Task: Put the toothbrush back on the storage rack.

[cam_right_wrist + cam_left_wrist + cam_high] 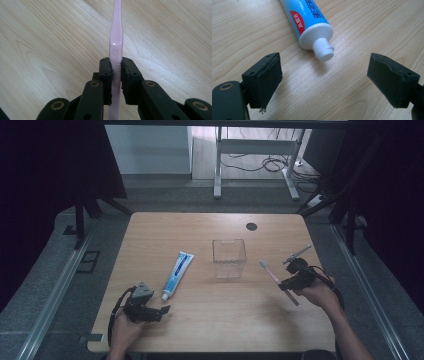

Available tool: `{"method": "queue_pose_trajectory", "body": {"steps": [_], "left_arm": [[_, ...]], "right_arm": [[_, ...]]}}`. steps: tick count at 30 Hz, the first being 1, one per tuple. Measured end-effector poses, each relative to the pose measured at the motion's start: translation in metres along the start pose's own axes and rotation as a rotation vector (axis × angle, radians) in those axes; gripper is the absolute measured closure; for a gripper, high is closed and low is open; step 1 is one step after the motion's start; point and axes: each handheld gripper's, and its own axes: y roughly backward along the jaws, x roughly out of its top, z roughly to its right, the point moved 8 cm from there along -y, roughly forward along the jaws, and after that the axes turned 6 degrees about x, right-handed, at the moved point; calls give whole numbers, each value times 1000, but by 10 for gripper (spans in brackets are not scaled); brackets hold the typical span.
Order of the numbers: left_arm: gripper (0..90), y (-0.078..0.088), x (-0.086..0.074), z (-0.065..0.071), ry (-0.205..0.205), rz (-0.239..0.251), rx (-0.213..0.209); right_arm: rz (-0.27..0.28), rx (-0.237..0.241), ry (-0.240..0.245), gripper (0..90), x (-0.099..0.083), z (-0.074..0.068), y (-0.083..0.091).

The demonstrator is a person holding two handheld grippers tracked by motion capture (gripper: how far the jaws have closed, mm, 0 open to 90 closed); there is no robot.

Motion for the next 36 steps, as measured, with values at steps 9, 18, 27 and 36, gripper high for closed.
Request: {"method": "queue_pose_trajectory", "body": {"steps": [9, 18, 27, 36], "left_arm": [[126, 0, 1, 1, -2, 5, 2], [126, 0, 1, 1, -9, 6, 4], [126, 0, 1, 0, -12, 7, 7], [126, 0, 2, 1, -19, 8, 5]], "right_arm": [[53, -1, 16, 797, 9, -5, 9], [113, -2, 31, 797, 22, -12, 18], [162, -3, 54, 797, 36, -18, 21], [217, -4, 71, 796, 49, -23, 24]]}}
